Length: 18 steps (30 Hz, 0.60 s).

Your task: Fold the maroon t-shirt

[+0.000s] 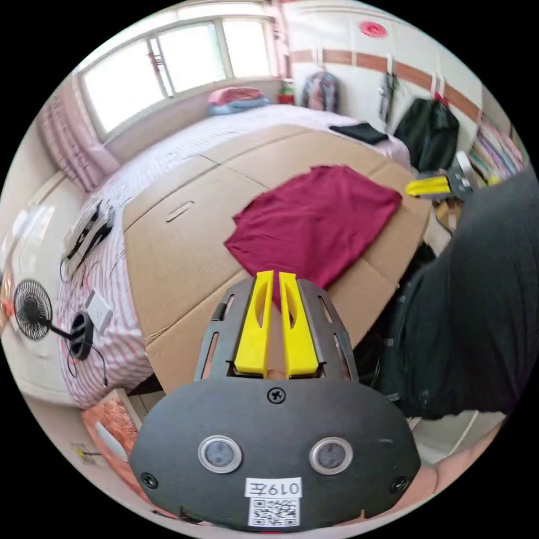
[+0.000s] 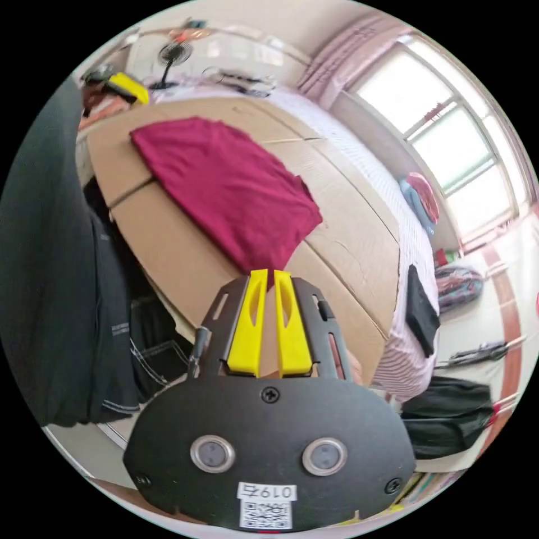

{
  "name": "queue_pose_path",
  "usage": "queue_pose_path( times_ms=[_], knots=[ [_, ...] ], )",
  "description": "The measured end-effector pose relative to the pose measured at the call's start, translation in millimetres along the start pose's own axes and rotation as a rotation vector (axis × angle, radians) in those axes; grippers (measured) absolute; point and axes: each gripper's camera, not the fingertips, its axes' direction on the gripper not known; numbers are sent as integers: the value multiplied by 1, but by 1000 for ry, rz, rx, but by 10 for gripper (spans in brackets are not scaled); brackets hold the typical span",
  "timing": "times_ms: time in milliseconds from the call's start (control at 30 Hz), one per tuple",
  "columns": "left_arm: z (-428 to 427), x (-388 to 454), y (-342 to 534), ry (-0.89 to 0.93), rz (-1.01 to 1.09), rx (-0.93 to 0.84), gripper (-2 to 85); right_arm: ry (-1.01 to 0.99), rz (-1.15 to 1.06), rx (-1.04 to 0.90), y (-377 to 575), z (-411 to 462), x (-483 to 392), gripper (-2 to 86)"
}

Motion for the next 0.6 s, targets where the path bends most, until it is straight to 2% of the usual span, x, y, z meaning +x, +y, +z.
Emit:
queue_pose_path(
  times_ms=[100,167,233,300,333,400,467,600],
  knots=[
    [39,-62,12,38,-268,97,8,-97,301,187,-3,-8,83,3],
    [76,-92,19,111,-382,80,8,-313,506,358,-1,-6,148,-5],
    [108,-113,28,170,-454,111,7,-448,594,439,-1,6,189,-7],
    [149,-138,43,269,-558,121,7,-517,672,396,-4,25,225,-7],
    [157,-142,46,273,-570,124,7,-521,716,314,-9,40,246,-5],
    [185,-151,55,179,-606,92,7,-528,717,168,-19,61,270,0],
    [202,-155,61,159,-608,82,7,-599,724,68,-25,84,301,25],
    [239,-164,75,158,-606,56,10,-764,811,130,-17,100,346,80]
  ],
)
